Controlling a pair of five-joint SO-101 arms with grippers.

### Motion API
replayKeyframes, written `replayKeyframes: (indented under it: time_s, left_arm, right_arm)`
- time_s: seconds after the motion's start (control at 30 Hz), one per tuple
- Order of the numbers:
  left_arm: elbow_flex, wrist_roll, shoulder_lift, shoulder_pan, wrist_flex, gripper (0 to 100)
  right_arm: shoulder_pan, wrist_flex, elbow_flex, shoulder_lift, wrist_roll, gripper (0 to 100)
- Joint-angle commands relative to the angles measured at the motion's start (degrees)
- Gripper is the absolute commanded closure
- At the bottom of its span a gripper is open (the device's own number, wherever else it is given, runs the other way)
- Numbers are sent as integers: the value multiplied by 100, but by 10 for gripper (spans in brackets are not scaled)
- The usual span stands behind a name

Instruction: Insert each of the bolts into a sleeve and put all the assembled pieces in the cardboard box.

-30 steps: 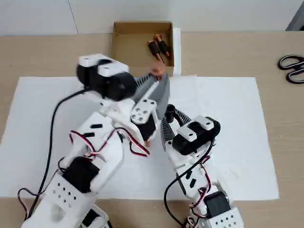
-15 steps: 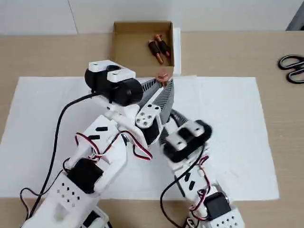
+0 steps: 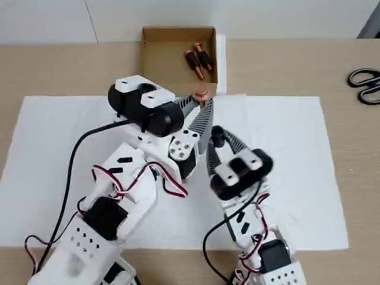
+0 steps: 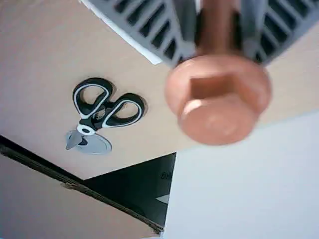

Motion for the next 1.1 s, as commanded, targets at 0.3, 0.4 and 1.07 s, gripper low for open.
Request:
replayKeyframes:
  time_s: [0.3,0.4,1.07]
  left_arm:
    - [-101,-26,-167,158,-158,993]
    - [-242,-26,-167,132,-149,993]
    - [-84,-26,-167,229,-185,993]
  right_arm:
    - [-295,-268,-343,-101,-255,994]
    - [-321,-277,-343,-101,-132,994]
    - [-338,-224,-782,-101,-97,994]
